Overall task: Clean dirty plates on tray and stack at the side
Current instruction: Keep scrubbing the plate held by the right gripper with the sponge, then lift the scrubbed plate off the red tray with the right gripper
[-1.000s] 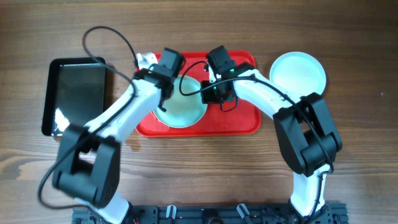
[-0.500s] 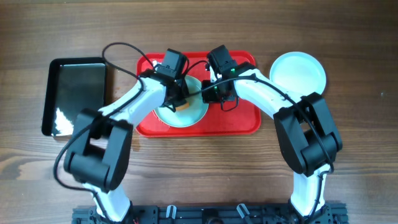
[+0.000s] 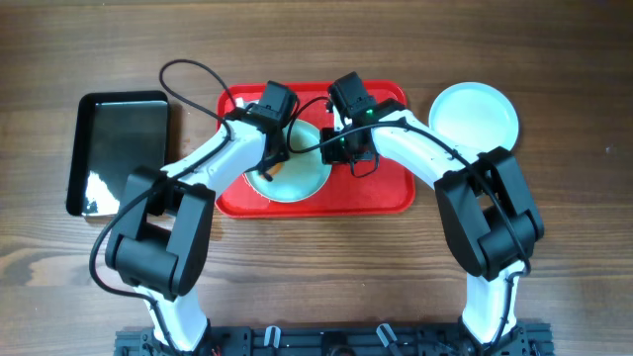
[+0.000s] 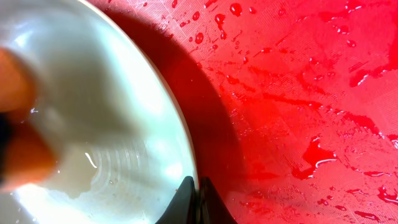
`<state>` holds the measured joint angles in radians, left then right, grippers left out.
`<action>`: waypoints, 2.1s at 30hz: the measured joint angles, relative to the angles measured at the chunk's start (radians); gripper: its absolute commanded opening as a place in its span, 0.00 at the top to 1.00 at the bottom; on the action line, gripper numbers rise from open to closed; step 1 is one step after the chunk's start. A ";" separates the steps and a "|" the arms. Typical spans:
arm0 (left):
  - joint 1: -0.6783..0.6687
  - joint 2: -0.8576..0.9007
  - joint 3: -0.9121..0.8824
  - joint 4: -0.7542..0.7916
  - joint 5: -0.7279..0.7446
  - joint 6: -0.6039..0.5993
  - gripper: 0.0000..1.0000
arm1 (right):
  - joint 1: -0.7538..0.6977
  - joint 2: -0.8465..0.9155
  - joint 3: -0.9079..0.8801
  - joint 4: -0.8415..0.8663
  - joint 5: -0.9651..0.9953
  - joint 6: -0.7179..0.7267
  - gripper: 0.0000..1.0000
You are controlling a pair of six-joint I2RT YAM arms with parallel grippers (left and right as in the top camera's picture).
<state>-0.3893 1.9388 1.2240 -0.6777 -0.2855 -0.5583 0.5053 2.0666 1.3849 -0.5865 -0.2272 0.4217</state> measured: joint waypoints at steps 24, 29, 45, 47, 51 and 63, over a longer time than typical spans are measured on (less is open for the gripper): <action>0.056 -0.424 0.027 -0.267 -0.155 0.015 0.96 | -0.018 -0.003 0.166 -0.262 0.065 -0.016 0.96; 0.056 -0.413 0.003 -0.276 0.032 0.015 0.96 | -0.018 -0.074 0.354 -0.458 0.266 -0.039 0.96; 0.056 -0.412 -0.058 -0.272 0.119 0.015 0.96 | 0.218 -0.182 0.450 -0.640 1.090 -0.151 0.95; 0.056 -0.412 -0.058 -0.273 0.123 0.015 0.96 | 0.262 -0.182 0.450 -0.649 1.178 -0.155 0.96; 0.056 -0.412 -0.058 -0.278 0.127 0.015 0.96 | 0.315 -0.182 0.450 -0.657 1.295 -0.159 0.95; 0.056 -0.412 -0.058 -0.284 0.128 0.015 0.96 | 0.327 -0.182 0.450 -0.663 1.373 -0.163 0.96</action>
<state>-0.3332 1.5269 1.1656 -0.9615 -0.1577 -0.5434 0.8326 1.8851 1.8351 -1.2499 1.1458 0.2588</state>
